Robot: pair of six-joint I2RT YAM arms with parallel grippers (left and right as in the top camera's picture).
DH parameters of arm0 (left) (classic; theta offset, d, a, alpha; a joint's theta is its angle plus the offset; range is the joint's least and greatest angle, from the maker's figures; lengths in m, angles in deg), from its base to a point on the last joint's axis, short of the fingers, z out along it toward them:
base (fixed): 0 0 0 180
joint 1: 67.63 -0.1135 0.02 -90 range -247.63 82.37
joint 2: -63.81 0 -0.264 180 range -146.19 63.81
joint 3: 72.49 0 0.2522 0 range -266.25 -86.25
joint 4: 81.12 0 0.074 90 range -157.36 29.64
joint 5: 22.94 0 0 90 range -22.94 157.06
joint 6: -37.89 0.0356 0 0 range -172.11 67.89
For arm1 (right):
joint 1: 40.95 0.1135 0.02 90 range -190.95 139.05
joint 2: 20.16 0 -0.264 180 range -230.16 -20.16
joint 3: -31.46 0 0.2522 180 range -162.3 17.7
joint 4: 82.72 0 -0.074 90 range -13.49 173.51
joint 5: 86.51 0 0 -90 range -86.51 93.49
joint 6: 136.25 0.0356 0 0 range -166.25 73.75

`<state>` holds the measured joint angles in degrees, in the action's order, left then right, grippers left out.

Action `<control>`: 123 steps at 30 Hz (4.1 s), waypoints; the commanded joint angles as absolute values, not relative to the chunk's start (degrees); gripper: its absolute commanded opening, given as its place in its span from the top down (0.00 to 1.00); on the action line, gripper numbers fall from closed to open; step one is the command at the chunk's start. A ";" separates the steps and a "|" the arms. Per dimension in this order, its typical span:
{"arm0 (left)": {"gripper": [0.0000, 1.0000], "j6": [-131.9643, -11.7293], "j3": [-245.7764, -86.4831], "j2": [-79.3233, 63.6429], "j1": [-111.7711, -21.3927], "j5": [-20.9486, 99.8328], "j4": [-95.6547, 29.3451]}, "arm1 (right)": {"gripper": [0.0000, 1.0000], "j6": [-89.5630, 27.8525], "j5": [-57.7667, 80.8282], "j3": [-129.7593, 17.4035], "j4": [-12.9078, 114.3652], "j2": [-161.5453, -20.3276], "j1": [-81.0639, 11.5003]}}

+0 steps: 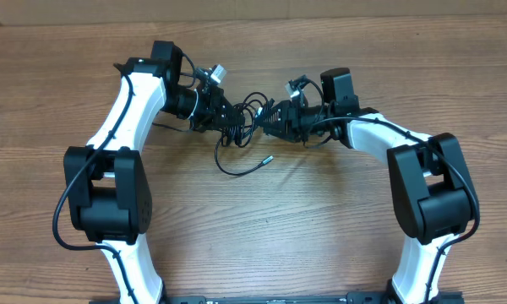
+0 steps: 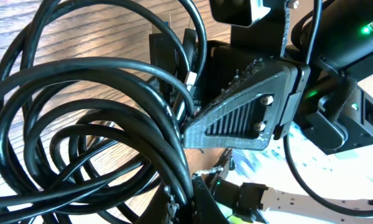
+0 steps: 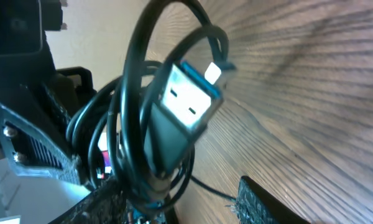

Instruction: Untangle cables

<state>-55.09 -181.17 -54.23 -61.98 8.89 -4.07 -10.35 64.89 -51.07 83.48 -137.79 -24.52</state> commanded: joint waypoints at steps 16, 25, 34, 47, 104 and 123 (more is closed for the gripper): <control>0.96 -53.34 -182.09 -54.14 -61.06 2.96 -3.11 | 0.85 -3.80 60.59 -50.92 87.74 -138.14 -22.66; 0.96 -52.34 -182.09 -54.14 -61.06 2.96 -3.11 | 0.86 -3.86 63.56 -50.92 87.77 -138.14 -22.68; 0.96 -50.83 -182.09 -54.14 -61.24 17.04 -3.57 | 0.96 -7.67 62.56 -50.92 84.07 -138.14 -22.68; 0.96 -59.31 -182.09 -54.14 -61.28 52.88 -6.15 | 0.96 -12.30 50.86 -50.92 67.29 -138.14 -25.79; 0.69 -66.46 -190.76 -54.14 -44.67 41.91 0.32 | 0.96 -17.59 40.44 -50.92 50.24 -138.14 -33.39; 0.37 -89.10 -196.84 -54.28 -39.75 50.55 -2.87 | 0.96 -17.59 40.44 -50.92 50.59 -138.14 -33.39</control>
